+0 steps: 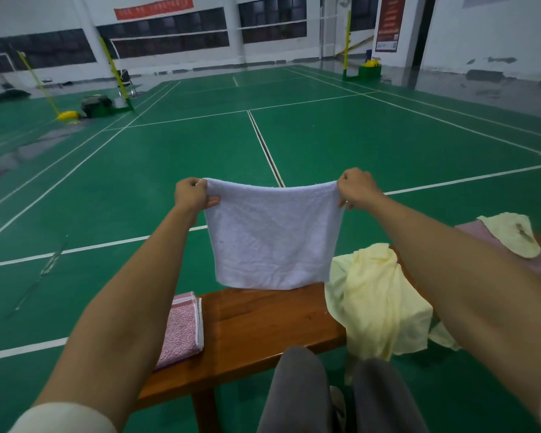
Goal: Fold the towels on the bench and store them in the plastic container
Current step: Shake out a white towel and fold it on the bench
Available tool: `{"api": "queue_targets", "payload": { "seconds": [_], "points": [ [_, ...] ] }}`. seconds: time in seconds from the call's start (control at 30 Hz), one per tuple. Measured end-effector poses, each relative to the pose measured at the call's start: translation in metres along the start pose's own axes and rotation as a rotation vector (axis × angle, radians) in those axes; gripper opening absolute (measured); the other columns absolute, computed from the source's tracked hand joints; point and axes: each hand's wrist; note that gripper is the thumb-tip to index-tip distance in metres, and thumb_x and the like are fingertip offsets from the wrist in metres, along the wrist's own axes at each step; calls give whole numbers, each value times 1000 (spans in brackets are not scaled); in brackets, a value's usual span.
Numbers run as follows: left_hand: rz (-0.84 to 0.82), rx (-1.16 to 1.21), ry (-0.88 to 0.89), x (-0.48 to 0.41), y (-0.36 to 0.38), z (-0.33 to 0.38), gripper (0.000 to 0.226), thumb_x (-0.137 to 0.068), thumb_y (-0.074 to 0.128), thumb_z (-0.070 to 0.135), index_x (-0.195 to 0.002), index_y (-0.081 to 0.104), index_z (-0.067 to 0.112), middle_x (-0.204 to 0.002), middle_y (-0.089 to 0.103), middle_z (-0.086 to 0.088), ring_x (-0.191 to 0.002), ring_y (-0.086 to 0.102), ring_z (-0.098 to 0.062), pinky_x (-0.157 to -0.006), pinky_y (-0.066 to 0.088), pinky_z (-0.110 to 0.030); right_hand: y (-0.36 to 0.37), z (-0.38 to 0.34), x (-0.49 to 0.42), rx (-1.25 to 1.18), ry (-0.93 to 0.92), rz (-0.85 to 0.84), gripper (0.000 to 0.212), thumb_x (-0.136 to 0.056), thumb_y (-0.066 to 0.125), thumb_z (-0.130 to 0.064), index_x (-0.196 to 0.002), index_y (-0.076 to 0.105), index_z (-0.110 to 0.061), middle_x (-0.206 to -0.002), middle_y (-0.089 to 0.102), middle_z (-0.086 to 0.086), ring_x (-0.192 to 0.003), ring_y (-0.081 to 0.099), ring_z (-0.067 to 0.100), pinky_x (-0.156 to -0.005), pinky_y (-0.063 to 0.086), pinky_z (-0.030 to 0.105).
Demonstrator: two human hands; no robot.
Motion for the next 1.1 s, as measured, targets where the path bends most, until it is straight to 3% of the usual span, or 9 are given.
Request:
{"api": "queue_targets", "payload": {
  "seconds": [0.07, 0.17, 0.3, 0.47, 0.57, 0.73, 0.83, 0.93, 1.1],
  "points": [
    [35, 23, -2, -3, -3, -1, 16, -103, 48, 8, -99, 61, 1, -116, 62, -25, -76, 71, -31, -68, 62, -31, 8, -11, -3, -261, 67, -43, 28, -95, 35, -7, -76, 56, -7, -79, 75, 17, -68, 72, 32, -49, 50, 29],
    [99, 98, 4, -4, -5, -1, 16, -102, 48, 5, -95, 62, 1, -110, 64, -21, -78, 70, -24, -72, 62, -29, 16, -26, -12, -634, 204, -54, 28, -97, 36, -7, -84, 61, -2, -96, 74, 25, -72, 68, 34, -52, 55, 36],
    [123, 203, 16, -3, -12, -1, 13, -100, 50, 6, -95, 62, 4, -100, 64, -15, -79, 69, -20, -82, 62, -34, 16, -36, -16, -848, 203, -105, 14, -96, 48, -11, -102, 61, -7, -102, 70, 15, -83, 67, 33, -52, 58, 37],
    [89, 228, 4, 9, -25, -3, 15, -100, 54, 13, -87, 63, 11, -98, 65, -12, -89, 67, -25, -87, 59, -36, 11, -38, -6, -1059, 238, -44, 9, -92, 55, -20, -89, 60, -12, -94, 71, 15, -80, 72, 31, -58, 59, 35],
    [48, 191, -37, 29, -31, -11, 12, -94, 53, 4, -90, 63, 9, -107, 68, -15, -95, 68, -27, -87, 58, -38, 15, -21, 11, -1025, 275, -54, 16, -94, 56, -25, -85, 61, -13, -88, 75, 18, -75, 75, 29, -63, 58, 34],
    [-75, -38, -132, 86, -41, -49, 10, -90, 55, 6, -87, 63, 11, -88, 65, -14, -67, 66, -24, -61, 50, -28, 29, 31, 58, -792, 398, -337, 16, -98, 53, -27, -91, 57, -13, -107, 75, 20, -88, 75, 30, -66, 55, 32],
    [-246, -270, -181, 120, -48, -86, 14, -91, 55, 4, -86, 65, 11, -87, 65, -18, -72, 66, -28, -61, 48, -27, 40, 67, 92, -587, 489, -636, 21, -102, 54, -22, -115, 59, -7, -117, 73, 15, -110, 69, 34, -81, 58, 40],
    [-352, -350, -218, 148, -50, -121, 10, -94, 58, 8, -95, 68, 6, -96, 67, -21, -79, 67, -32, -63, 54, -31, 52, 94, 124, -450, 576, -866, 23, -102, 57, -8, -124, 60, -8, -122, 72, 11, -114, 67, 34, -83, 60, 40],
    [-642, -535, -362, 175, -56, -142, 21, -93, 68, 19, -109, 69, 5, -98, 70, -13, -80, 70, -28, -81, 59, -43, 70, 114, 150, -319, 575, -899, 29, -101, 52, 3, -127, 59, -9, -123, 72, 11, -111, 70, 29, -75, 61, 35]
  ]
}}
Point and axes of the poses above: each hand's wrist, its own x-axis away from the middle knuckle, its own y-axis out of the palm, z = x × y
